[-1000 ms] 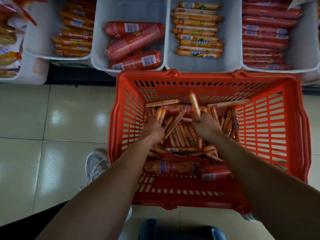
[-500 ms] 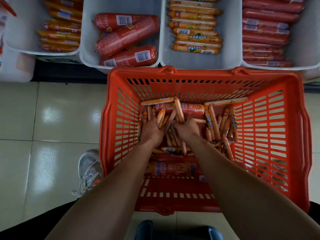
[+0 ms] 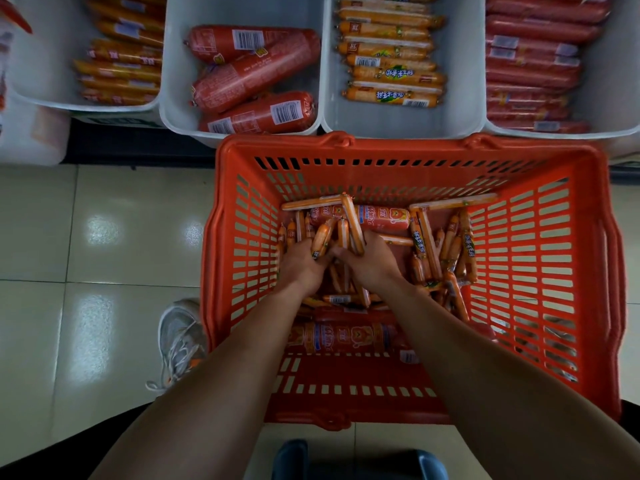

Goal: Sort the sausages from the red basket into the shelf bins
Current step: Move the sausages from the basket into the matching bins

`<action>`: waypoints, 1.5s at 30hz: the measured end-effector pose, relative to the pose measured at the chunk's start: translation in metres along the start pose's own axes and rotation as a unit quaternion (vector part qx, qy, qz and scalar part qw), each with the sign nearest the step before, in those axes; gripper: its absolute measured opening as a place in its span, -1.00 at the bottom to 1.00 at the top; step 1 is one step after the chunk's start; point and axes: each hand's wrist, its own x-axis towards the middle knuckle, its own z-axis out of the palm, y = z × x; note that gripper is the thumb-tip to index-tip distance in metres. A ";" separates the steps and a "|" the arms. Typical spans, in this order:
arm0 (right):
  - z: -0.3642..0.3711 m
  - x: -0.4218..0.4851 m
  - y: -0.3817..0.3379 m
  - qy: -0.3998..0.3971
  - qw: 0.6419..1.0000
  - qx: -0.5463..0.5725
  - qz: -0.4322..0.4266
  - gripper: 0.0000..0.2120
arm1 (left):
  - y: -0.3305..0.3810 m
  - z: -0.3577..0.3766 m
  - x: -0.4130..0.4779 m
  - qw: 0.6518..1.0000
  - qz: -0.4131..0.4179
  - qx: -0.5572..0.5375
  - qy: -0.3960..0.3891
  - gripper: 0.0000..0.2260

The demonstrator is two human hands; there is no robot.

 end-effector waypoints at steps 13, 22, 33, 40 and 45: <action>-0.073 -0.072 -0.043 0.075 0.994 0.037 -0.067 -0.67 | 0.065 -0.044 -0.064 0.993 0.074 -0.087 0.038 -0.86; -0.128 -0.139 -0.105 0.065 0.986 0.013 -0.151 -0.62 | 0.122 -0.096 -0.133 0.981 0.129 -0.140 0.047 -0.86; -0.180 -0.108 -0.166 0.074 0.983 -0.051 -0.160 -0.69 | 0.191 -0.137 -0.106 0.981 0.155 -0.093 0.069 -0.89; -0.193 -0.039 -0.215 0.080 0.972 -0.156 -0.158 -0.81 | 0.181 -0.142 -0.073 0.984 0.149 -0.072 0.064 -0.89; -0.182 -0.011 -0.242 0.070 0.953 -0.232 -0.183 -0.72 | 0.164 -0.151 -0.061 0.982 0.146 -0.081 0.087 -0.92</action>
